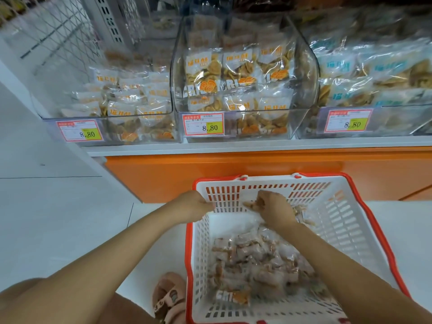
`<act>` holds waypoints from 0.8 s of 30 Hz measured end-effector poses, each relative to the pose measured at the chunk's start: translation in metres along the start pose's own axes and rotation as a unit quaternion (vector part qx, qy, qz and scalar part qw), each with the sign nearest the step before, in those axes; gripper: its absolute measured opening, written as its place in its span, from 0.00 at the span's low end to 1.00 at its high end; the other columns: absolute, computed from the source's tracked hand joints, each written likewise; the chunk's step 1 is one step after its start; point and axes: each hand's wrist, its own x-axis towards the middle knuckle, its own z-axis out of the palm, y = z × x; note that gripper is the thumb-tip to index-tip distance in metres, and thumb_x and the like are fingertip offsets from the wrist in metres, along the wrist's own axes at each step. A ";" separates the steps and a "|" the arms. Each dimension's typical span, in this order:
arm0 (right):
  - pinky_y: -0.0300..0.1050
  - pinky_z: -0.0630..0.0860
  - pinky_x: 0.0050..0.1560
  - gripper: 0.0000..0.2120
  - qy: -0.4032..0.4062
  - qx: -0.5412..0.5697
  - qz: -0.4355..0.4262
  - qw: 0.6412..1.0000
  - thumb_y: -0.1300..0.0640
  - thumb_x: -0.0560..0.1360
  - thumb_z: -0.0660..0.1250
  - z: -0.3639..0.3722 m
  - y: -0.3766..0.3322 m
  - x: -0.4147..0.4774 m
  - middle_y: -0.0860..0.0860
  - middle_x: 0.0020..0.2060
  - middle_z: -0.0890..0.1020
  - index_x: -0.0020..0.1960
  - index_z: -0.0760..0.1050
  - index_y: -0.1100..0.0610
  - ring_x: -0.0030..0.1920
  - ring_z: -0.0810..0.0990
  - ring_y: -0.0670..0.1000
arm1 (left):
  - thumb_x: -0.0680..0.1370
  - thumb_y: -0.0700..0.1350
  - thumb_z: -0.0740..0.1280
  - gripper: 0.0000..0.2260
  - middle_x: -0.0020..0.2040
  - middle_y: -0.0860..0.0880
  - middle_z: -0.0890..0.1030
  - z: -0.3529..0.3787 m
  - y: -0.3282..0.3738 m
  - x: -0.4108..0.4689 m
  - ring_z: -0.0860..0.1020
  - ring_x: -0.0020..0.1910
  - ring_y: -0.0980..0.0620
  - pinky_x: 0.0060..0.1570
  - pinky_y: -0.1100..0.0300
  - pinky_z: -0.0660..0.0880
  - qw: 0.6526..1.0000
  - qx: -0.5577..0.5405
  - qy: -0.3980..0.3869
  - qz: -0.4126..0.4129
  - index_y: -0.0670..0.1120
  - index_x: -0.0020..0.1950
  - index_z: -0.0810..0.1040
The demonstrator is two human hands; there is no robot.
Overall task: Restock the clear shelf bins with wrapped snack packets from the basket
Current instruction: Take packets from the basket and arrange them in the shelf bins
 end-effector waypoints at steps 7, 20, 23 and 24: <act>0.43 0.74 0.44 0.04 0.192 0.078 -0.319 0.925 0.63 0.69 0.74 -0.097 -0.047 -0.035 0.51 0.42 0.83 0.39 0.79 0.58 0.45 0.78 0.53 | 0.76 0.64 0.59 0.29 0.51 0.39 0.83 0.012 0.036 -0.020 0.82 0.49 0.42 0.51 0.52 0.79 0.845 -0.520 -0.125 -0.026 0.40 0.61 0.77; 0.42 0.76 0.54 0.23 0.138 0.402 -0.152 0.892 0.74 0.75 0.57 -0.161 -0.062 -0.051 0.48 0.55 0.79 0.64 0.69 0.53 0.52 0.80 0.45 | 0.74 0.45 0.71 0.08 0.46 0.59 0.85 -0.028 0.084 -0.058 0.82 0.47 0.60 0.50 0.64 0.78 0.916 -0.247 0.146 0.280 0.55 0.51 0.80; 0.44 0.78 0.54 0.21 0.099 0.429 -0.191 0.877 0.70 0.78 0.56 -0.188 -0.066 -0.047 0.47 0.48 0.82 0.64 0.69 0.48 0.50 0.81 0.47 | 0.73 0.41 0.73 0.12 0.48 0.55 0.85 -0.036 0.091 -0.054 0.82 0.48 0.59 0.49 0.65 0.78 0.902 -0.218 0.181 0.325 0.50 0.54 0.80; 0.45 0.79 0.52 0.18 0.089 0.419 -0.196 0.882 0.67 0.79 0.60 -0.196 -0.067 -0.044 0.47 0.46 0.82 0.62 0.71 0.47 0.48 0.82 0.48 | 0.72 0.40 0.73 0.13 0.48 0.53 0.85 -0.039 0.093 -0.051 0.83 0.48 0.58 0.49 0.63 0.79 0.896 -0.216 0.194 0.336 0.47 0.55 0.80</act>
